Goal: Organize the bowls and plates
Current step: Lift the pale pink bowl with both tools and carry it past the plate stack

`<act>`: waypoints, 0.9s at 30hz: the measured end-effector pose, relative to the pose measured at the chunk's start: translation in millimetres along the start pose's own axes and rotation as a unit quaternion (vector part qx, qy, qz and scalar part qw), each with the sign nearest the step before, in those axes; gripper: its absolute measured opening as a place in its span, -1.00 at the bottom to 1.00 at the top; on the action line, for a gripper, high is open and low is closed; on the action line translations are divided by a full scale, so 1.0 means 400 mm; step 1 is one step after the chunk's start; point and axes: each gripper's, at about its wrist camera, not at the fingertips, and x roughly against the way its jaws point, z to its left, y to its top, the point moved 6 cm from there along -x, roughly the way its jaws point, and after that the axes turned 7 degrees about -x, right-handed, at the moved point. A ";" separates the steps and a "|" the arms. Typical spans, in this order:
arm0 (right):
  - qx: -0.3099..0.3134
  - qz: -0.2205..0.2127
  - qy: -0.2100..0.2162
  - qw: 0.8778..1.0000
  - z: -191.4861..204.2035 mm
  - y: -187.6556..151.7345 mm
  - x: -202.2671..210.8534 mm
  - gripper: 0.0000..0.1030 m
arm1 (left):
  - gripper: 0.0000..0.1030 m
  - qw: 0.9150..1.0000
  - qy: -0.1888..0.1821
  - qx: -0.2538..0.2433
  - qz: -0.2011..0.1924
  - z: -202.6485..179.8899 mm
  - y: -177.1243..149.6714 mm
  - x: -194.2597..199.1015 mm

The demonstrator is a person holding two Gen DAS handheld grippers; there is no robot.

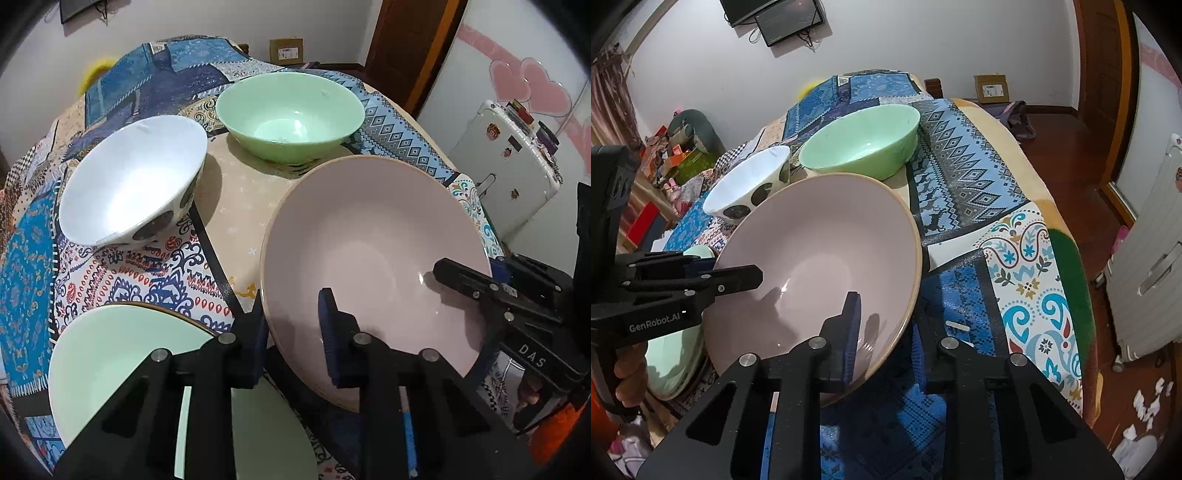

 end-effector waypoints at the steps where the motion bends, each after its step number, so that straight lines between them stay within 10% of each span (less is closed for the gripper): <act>1: 0.001 0.000 -0.002 1.000 0.001 0.001 0.002 -0.56 | -0.50 1.000 -0.001 -0.001 -0.001 -0.002 -0.001 0.002; 27: 0.035 -0.054 0.008 0.998 0.137 0.040 0.116 -0.57 | -0.50 0.997 0.005 0.020 -0.068 0.022 -0.046 0.235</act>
